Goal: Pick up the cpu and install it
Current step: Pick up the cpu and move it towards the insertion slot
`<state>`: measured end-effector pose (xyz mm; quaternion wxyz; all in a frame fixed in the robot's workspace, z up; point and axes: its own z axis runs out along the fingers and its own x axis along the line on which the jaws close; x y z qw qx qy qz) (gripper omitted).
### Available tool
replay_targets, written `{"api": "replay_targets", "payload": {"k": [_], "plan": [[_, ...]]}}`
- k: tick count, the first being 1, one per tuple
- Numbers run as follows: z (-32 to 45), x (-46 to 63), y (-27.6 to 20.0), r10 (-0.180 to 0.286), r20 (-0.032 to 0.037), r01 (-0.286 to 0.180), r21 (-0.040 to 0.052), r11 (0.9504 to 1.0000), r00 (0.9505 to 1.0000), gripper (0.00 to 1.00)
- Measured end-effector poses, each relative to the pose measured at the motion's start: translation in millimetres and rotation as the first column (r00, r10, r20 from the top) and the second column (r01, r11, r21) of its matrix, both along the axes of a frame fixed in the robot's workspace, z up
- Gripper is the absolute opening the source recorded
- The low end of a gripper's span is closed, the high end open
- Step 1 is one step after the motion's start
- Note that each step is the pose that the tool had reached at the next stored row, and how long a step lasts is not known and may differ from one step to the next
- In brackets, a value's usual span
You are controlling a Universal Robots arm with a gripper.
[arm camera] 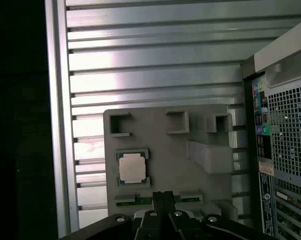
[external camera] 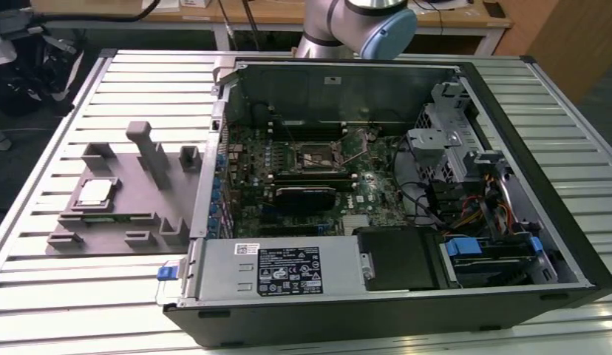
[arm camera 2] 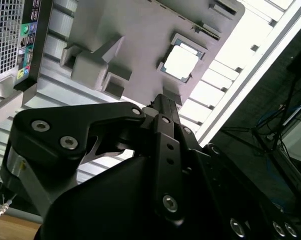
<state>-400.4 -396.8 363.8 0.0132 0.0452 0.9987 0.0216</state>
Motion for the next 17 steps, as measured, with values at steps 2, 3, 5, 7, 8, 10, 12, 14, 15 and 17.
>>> {"api": "replay_targets", "payload": {"k": [2,3,5,7,8,10,12,14,15,17], "plan": [[5.8,0.0,0.0,0.0,0.0001,0.0,0.0001,1.0,1.0,0.11],[8.0,0.0,0.0,0.0,0.0,0.0,0.0,1.0,1.0,0.11],[12.5,0.0,0.0,0.0,0.0001,0.0,0.0,1.0,1.0,0.11],[16.7,0.0,0.0,0.0,0.0001,0.0,0.0001,1.0,1.0,0.11],[18.9,0.0,0.0,0.0,0.0,0.0,0.0,1.0,1.0,0.11],[23.3,0.0,0.0,0.0,0.0001,0.0,0.0,1.0,1.0,0.11],[27.6,0.0,0.0,0.0,0.0001,0.0,0.0,1.0,1.0,0.11],[31.9,0.0,0.0,0.0,0.0,0.0,0.0,1.0,1.0,0.11],[34.0,0.0,0.0,0.0,0.0001,0.0,0.0,1.0,1.0,0.11],[38.3,0.0,0.0,0.0,0.0001,0.0,0.0,1.0,1.0,0.11]]}}
